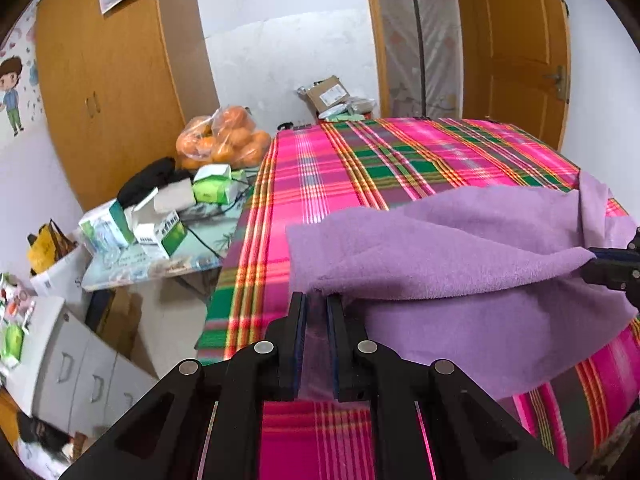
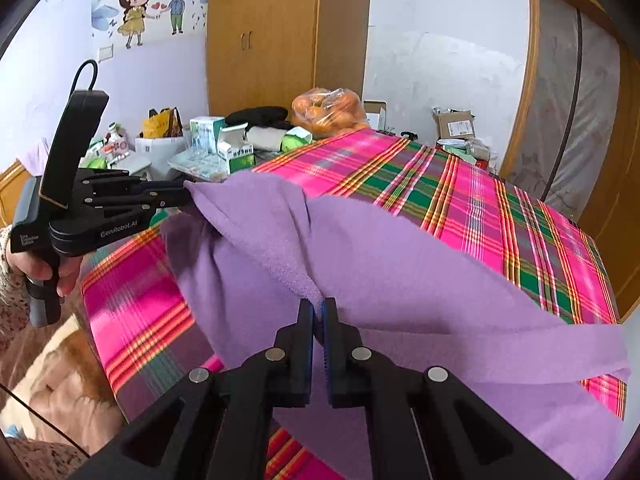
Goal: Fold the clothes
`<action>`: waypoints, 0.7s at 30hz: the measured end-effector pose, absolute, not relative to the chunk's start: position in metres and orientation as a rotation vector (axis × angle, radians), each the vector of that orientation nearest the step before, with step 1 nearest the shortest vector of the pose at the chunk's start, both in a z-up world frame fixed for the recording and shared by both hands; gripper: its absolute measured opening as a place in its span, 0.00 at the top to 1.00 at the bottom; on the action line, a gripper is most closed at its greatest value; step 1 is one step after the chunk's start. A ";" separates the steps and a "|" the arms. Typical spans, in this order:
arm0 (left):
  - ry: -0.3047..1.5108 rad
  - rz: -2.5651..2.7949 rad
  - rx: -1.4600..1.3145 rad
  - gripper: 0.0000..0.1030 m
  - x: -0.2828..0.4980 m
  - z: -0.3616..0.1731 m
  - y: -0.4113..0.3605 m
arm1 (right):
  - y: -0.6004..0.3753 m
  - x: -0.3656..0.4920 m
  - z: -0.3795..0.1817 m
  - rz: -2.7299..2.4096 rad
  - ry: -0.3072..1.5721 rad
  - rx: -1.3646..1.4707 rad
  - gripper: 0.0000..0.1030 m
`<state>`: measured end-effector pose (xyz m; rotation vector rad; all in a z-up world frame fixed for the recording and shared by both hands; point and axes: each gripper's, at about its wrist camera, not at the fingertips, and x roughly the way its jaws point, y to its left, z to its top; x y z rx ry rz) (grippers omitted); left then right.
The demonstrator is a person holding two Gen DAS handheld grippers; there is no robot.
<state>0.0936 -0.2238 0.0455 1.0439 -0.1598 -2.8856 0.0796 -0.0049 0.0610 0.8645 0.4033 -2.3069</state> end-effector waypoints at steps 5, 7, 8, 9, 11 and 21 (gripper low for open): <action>-0.079 -2.877 1.078 0.90 0.104 0.032 -0.228 | -0.004 0.085 0.048 -2.301 0.417 0.895 0.95; 0.006 -2.876 1.105 0.90 0.109 0.028 -0.232 | -0.003 0.087 0.042 -2.298 0.423 0.907 0.95; 0.050 -2.869 1.112 0.90 0.112 0.027 -0.235 | -0.003 0.088 0.040 -2.297 0.425 0.913 0.96; 0.098 -2.862 1.114 0.90 0.114 0.026 -0.238 | -0.003 0.089 0.037 -2.295 0.428 0.919 0.96; 0.193 -2.846 1.116 0.90 0.119 0.025 -0.246 | -0.002 0.090 0.033 -2.293 0.432 0.927 0.96; 0.886 -2.845 1.230 0.64 0.118 0.011 -0.274 | 0.003 0.092 0.024 -2.280 0.442 0.948 0.95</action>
